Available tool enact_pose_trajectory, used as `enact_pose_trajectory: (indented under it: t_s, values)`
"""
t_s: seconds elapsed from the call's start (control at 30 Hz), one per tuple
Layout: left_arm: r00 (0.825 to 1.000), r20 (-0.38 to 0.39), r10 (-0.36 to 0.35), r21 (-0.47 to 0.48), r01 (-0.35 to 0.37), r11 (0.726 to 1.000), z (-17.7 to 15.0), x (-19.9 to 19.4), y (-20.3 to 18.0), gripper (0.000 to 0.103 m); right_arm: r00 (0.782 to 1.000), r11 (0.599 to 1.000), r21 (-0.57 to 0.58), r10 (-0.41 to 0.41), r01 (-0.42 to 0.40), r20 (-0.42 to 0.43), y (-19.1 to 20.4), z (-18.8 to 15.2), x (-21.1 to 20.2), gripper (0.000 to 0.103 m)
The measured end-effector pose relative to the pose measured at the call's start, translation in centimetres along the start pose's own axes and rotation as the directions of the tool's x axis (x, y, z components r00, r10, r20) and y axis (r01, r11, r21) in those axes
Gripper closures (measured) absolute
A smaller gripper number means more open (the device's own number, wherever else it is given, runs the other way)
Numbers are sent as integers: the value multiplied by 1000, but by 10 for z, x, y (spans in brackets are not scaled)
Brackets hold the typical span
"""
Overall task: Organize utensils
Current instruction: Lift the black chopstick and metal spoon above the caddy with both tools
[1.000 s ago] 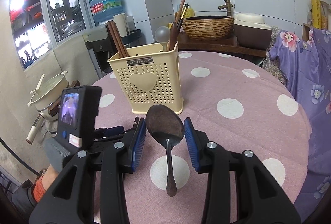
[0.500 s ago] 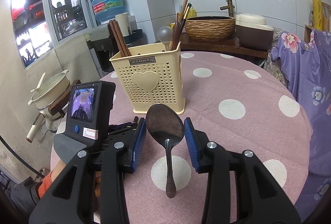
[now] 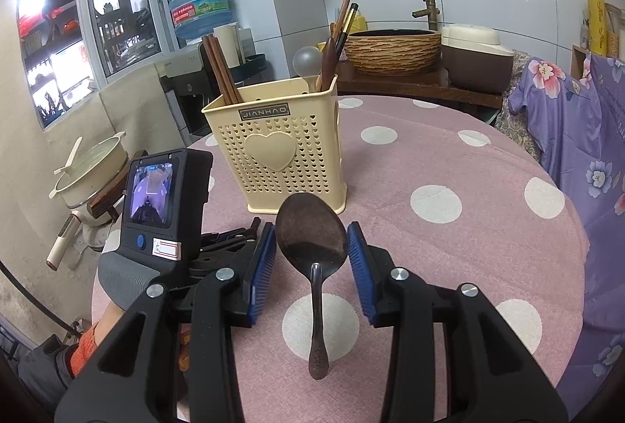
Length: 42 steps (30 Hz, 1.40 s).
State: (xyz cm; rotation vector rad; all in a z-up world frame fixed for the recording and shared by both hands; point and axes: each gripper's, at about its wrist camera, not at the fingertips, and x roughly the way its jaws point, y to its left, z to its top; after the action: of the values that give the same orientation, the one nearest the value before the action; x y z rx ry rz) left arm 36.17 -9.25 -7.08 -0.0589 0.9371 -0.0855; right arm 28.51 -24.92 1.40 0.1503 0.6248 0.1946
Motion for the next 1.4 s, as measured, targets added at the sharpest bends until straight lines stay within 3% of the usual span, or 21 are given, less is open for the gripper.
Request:
enact_pose_trajectory:
  t_s: [0.17,0.33,0.47,0.73,0.97,1.4]
  values:
    - [999,29,-34,-36,35,999,3,-14,13,95,1000,1000,1,-3,3,0,1,0,0,65]
    - [987,135,-86,-51,94,994,6,-59,27,95,1000,1000,3,-1,1,1,1,0,0,65]
    - [960,244,-139,-45,155,987,9,-107,35,95,1000,1000,3,8,-8,3,2,0,-1,65]
    - [911,370,-183,-25,207,978,13,-167,47,95,1000,1000,9,22,-22,10,6,3,-2,65]
    - [891,405,-206,-13,230,973,11,-184,51,95,999,999,6,33,-33,19,10,5,-6,65]
    - [878,416,-235,-4,260,966,13,-195,58,95,997,998,2,70,-70,22,12,13,-8,65]
